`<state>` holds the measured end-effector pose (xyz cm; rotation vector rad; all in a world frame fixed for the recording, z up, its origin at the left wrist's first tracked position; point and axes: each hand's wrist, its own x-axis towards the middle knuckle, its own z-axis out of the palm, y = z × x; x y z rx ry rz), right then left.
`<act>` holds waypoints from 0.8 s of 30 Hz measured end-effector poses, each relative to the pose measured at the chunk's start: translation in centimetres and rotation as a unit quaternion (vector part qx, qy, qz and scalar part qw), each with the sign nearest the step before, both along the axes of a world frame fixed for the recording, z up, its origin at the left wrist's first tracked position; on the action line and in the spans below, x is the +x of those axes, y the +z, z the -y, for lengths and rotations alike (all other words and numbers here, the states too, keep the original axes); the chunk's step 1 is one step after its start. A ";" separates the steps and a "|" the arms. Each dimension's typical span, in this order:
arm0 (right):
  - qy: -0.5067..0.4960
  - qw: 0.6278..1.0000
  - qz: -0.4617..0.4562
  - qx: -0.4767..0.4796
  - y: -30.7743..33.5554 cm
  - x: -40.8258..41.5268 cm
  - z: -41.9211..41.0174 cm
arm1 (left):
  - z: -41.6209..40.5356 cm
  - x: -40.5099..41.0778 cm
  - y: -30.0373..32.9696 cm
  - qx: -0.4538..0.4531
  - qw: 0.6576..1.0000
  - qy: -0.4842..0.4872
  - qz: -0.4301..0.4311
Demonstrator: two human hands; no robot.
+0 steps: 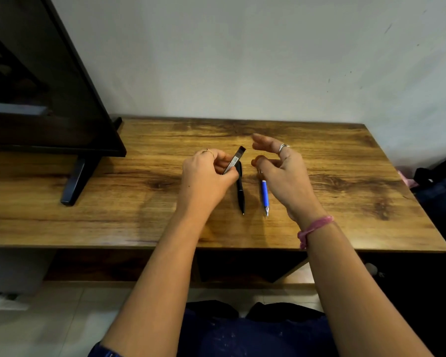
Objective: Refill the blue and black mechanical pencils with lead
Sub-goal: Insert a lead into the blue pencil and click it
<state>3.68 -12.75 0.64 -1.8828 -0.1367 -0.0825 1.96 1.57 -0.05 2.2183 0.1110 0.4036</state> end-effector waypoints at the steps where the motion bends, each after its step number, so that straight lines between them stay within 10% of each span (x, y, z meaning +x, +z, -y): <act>1: -0.012 1.000 -0.004 0.007 0.0 0.2 0.3 | -0.1 0.1 -0.2 -0.014 1.000 0.007 -0.025; 12: -0.129 0.985 -0.098 -0.055 -0.9 1.2 5.8 | -0.1 0.6 -2.5 0.009 0.975 0.072 -0.208; 24: -0.116 0.951 -0.131 -0.255 -2.1 1.8 6.6 | 0.0 0.8 -2.1 0.046 0.973 0.054 -0.221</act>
